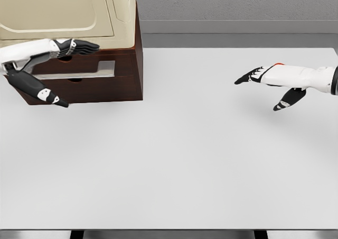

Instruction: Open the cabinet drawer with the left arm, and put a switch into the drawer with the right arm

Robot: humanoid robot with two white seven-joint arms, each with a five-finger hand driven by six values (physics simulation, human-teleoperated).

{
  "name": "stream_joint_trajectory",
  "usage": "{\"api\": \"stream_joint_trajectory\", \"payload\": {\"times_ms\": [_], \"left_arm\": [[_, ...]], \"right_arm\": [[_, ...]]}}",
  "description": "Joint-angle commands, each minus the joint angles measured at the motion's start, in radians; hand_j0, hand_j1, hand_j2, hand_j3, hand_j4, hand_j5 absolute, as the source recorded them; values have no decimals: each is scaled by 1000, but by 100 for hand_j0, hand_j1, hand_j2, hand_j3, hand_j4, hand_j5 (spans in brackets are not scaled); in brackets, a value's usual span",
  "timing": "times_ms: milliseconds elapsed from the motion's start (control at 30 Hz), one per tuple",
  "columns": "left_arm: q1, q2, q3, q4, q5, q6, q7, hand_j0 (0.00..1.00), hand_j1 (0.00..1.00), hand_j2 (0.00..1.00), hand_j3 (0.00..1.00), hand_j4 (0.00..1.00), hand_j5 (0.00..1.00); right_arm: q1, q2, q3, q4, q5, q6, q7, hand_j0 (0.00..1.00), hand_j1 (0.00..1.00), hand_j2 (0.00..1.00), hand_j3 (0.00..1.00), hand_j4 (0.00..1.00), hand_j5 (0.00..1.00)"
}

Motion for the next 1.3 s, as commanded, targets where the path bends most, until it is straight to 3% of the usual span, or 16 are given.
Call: {"api": "stream_joint_trajectory", "payload": {"times_ms": [0, 233, 367, 567, 733, 833, 1067, 1200, 1267], "left_arm": [[0, 5, 45, 1, -51, 2, 0, 100, 100, 100, 100, 100, 100], [-3, 42, 44, 0, -60, 8, 0, 100, 100, 100, 100, 100, 100], [-8, 56, 42, -2, -125, -1, 0, 100, 100, 100, 100, 100, 100], [-5, 28, 34, 0, -235, -5, 0, 100, 100, 100, 100, 100, 100], [0, -4, 33, 0, -243, 5, 0, 100, 100, 100, 100, 100, 100], [3, -23, 30, 0, -240, 8, 0, 100, 100, 100, 100, 100, 100], [34, -36, 30, 1, -231, 57, 0, 100, 100, 100, 100, 100, 100], [35, -35, 33, 3, -240, 73, 0, 100, 100, 100, 100, 100, 100], [35, -35, 27, 4, -243, 74, 0, 100, 100, 100, 100, 100, 100]], "right_arm": [[0, -1, 1, 0, -7, 3, 0, 100, 100, 100, 100, 100, 100], [-6, -4, 4, 14, -7, 3, 0, 100, 100, 100, 100, 100, 100], [-20, 11, -1, 46, -10, 3, 0, 100, 100, 100, 100, 100, 100], [-81, 93, 4, 207, -8, 3, 0, 100, 100, 100, 100, 100, 100], [-118, 151, 5, 359, 55, 3, 0, 100, 100, 100, 100, 100, 100], [-126, 151, 4, 378, 56, 3, 0, 100, 100, 100, 100, 100, 100], [-161, 205, 2, 530, 104, 3, 0, 100, 100, 100, 100, 100, 100], [-170, 223, 4, 562, 112, 3, 0, 100, 100, 100, 100, 100, 100], [-192, 248, 2, 615, 153, 3, 0, 100, 100, 100, 100, 100, 100]]}}
